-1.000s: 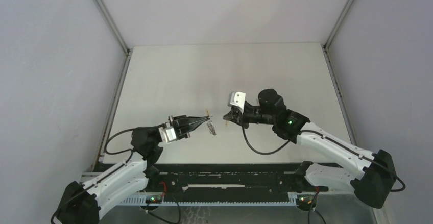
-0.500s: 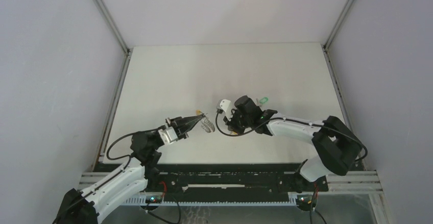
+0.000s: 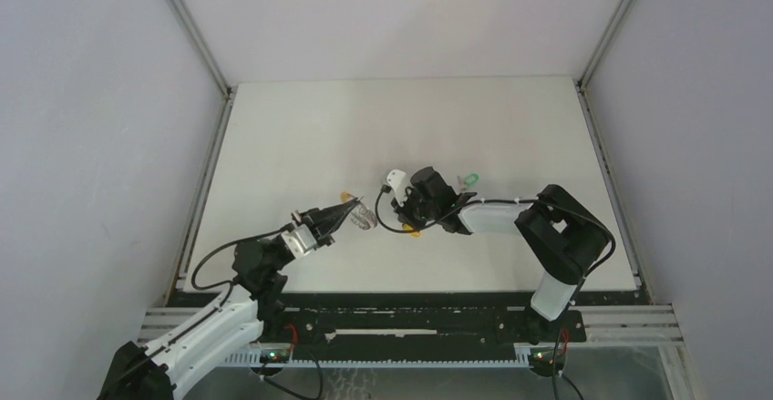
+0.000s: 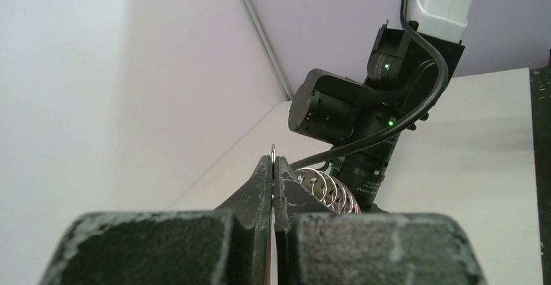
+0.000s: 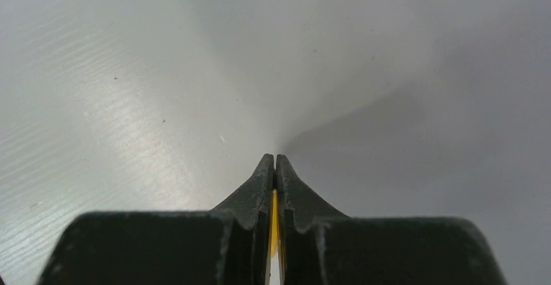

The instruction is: Put the keys on the keyring

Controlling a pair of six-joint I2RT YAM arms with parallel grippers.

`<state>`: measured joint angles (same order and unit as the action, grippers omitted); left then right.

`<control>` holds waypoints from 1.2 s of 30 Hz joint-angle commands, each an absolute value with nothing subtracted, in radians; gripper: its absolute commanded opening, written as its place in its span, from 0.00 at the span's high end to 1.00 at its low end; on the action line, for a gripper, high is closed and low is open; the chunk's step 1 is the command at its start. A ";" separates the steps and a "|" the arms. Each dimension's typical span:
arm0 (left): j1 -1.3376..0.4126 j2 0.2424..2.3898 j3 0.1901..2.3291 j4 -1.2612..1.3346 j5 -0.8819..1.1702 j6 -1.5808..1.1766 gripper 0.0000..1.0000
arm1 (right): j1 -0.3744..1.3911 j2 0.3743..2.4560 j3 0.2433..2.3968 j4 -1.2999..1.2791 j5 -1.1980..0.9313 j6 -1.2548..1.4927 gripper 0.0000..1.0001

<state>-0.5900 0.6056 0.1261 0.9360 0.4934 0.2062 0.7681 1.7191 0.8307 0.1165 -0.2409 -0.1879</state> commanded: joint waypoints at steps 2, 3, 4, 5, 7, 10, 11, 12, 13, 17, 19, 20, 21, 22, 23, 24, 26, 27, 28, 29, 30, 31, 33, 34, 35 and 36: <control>-0.592 0.597 0.117 0.979 0.462 0.233 1.00 | 0.766 1.721 0.864 0.156 -0.222 -0.169 0.97; -0.593 0.597 0.117 0.980 0.463 0.232 1.00 | 0.766 1.722 0.869 0.144 -0.225 -0.169 0.94; -0.592 0.597 0.117 0.980 0.464 0.231 1.00 | 0.767 1.726 0.876 0.129 -0.230 -0.171 0.92; -0.592 0.595 0.117 0.980 0.464 0.231 1.00 | 0.767 1.729 0.885 0.113 -0.234 -0.173 0.90; -0.593 0.594 0.117 0.979 0.466 0.231 1.00 | 0.769 1.736 0.902 0.075 -0.235 -0.164 0.86; -0.592 0.589 0.117 0.979 0.467 0.229 1.00 | 0.770 1.732 0.930 0.024 -0.246 -0.152 0.81; -0.592 0.587 0.117 0.980 0.466 0.230 1.00 | 0.770 1.725 0.944 -0.004 -0.247 -0.144 0.79; -0.592 0.585 0.115 0.980 0.466 0.229 1.00 | 0.770 1.717 0.963 -0.035 -0.247 -0.135 0.77; -0.592 0.582 0.115 0.978 0.465 0.230 1.00 | 0.770 1.706 0.980 -0.071 -0.244 -0.122 0.76; -0.592 0.568 0.111 0.979 0.460 0.230 1.00 | 0.761 1.648 1.049 -0.229 -0.246 -0.077 0.71; -0.593 0.561 0.109 0.977 0.459 0.232 1.00 | 0.743 1.629 1.074 -0.300 -0.290 -0.057 0.69; -0.592 0.557 0.109 0.974 0.459 0.232 1.00 | 0.729 1.626 1.091 -0.331 -0.318 -0.043 0.69; -0.593 0.556 0.109 0.973 0.459 0.234 1.00 | 0.715 1.630 1.109 -0.371 -0.335 -0.025 0.69; -0.593 0.554 0.109 0.973 0.459 0.232 1.00 | 0.702 1.636 1.129 -0.407 -0.344 -0.002 0.68; -0.593 0.553 0.109 0.973 0.459 0.232 1.00 | 0.690 1.643 1.146 -0.445 -0.355 0.012 0.68; -0.592 0.553 0.109 0.973 0.461 0.233 1.00 | 0.679 1.652 1.166 -0.481 -0.369 0.019 0.68; -0.592 0.555 0.110 0.973 0.462 0.232 1.00 | 0.664 1.677 1.213 -0.552 -0.394 0.033 0.68; -0.592 0.555 0.111 0.973 0.463 0.232 1.00 | 0.658 1.695 1.241 -0.587 -0.406 0.037 0.68; -0.592 0.554 0.110 0.973 0.463 0.231 1.00 | 0.654 1.715 1.272 -0.614 -0.422 0.037 0.69; -0.592 0.555 0.110 0.973 0.465 0.230 1.00 | 0.647 1.737 1.297 -0.639 -0.434 0.040 0.69; -0.592 0.553 0.111 0.971 0.465 0.230 1.00 | 0.638 1.760 1.319 -0.660 -0.445 0.046 0.69; -0.592 0.552 0.110 0.970 0.465 0.232 1.00 | 0.627 1.790 1.339 -0.679 -0.463 0.049 0.69; -0.592 0.550 0.111 0.965 0.464 0.234 1.00 | 0.612 1.842 1.380 -0.718 -0.490 0.060 0.70; -0.592 0.550 0.112 0.965 0.465 0.235 1.00 | 0.607 1.864 1.402 -0.737 -0.505 0.060 0.70; -0.593 0.552 0.112 0.964 0.466 0.234 1.00 | 0.606 1.888 1.429 -0.752 -0.521 0.058 0.71; -0.593 0.554 0.113 0.963 0.466 0.236 1.00 | 0.606 1.907 1.446 -0.763 -0.535 0.056 0.72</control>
<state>-0.5900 0.5617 0.1261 0.9318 0.4736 0.2146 0.6174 1.8374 1.3689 -0.6479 -0.4496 0.0269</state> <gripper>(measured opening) 0.008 0.295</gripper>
